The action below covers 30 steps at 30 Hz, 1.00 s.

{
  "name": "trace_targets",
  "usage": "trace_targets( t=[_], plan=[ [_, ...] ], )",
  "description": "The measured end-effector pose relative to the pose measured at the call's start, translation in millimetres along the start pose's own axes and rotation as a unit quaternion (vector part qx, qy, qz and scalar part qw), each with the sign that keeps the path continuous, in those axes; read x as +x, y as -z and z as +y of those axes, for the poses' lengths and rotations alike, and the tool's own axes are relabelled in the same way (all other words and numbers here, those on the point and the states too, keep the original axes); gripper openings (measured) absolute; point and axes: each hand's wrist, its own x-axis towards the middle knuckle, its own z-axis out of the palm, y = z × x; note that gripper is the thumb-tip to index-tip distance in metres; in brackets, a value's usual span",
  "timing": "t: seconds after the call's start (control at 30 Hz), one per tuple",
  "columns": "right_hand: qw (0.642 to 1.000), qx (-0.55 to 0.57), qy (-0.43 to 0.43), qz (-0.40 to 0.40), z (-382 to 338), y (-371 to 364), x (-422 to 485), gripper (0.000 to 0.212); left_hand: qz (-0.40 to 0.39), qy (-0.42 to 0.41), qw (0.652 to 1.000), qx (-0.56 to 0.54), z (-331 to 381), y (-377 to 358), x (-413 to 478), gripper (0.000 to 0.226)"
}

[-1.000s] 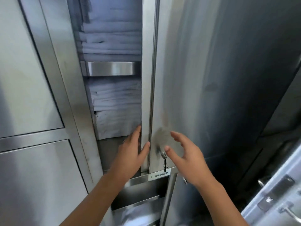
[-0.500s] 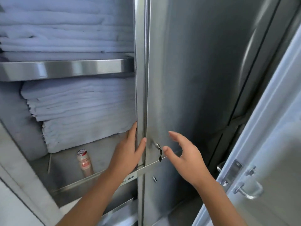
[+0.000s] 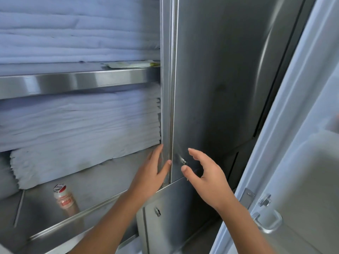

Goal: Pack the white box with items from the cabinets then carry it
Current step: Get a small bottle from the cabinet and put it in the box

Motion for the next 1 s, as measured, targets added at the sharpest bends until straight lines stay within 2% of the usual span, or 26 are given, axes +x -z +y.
trace_targets(
  t=[0.27,0.47,0.67,0.83,1.0],
  plan=[
    [1.0,0.002,-0.008,0.007,19,19,9,0.057,-0.012,-0.004,0.999,0.039,3,-23,26,0.067],
    [1.0,-0.005,0.001,0.005,29,28,13,0.059,-0.056,-0.023,0.996,0.061,19,-43,50,0.066],
    [1.0,0.003,0.012,-0.017,35,21,16,0.069,-0.005,-0.022,0.992,0.126,-2,-29,32,0.054],
    [0.996,0.044,0.041,-0.059,20,-10,20,0.06,0.044,-0.016,0.982,0.181,-19,13,3,0.05],
    [0.991,0.049,0.083,-0.088,-12,-47,26,0.061,0.092,0.046,0.972,0.21,-37,79,-33,0.051]
  ],
)
